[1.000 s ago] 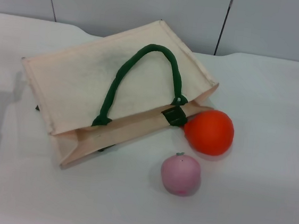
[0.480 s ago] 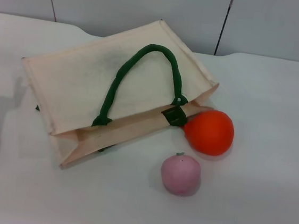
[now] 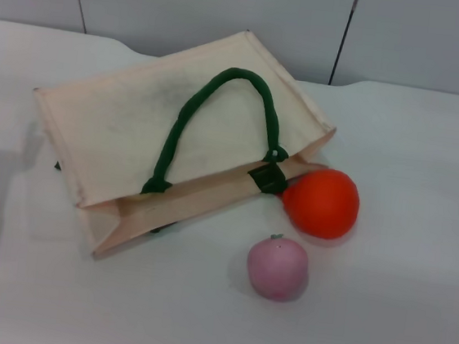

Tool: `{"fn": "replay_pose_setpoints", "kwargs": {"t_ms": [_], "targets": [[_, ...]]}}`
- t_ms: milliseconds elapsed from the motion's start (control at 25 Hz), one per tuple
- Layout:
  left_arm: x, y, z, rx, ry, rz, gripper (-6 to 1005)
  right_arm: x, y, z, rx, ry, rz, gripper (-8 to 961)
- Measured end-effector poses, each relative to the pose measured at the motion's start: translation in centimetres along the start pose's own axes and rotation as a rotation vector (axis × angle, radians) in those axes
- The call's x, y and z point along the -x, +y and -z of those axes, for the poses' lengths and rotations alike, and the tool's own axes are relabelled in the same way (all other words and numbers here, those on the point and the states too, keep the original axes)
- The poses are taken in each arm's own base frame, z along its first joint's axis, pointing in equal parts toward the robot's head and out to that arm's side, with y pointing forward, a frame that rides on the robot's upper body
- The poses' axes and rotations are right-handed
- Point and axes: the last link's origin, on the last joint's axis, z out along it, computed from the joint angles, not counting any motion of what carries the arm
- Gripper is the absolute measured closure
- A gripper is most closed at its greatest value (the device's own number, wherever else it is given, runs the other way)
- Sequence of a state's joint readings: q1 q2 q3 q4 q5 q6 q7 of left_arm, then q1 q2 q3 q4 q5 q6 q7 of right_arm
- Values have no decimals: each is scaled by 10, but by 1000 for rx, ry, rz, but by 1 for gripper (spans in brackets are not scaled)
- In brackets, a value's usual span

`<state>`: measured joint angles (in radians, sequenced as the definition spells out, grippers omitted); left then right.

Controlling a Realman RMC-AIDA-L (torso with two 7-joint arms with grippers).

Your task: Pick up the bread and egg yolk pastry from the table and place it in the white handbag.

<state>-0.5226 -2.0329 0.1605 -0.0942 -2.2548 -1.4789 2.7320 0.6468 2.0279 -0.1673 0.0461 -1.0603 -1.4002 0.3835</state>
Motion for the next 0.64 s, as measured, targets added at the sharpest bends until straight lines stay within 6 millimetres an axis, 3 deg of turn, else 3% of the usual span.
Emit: {"fn": "replay_pose_setpoints", "kwargs": {"t_ms": [640], "targets": [[2,6,-6,27,-10,6,152,-3,-1,2,-16,11,-8,76]]}}
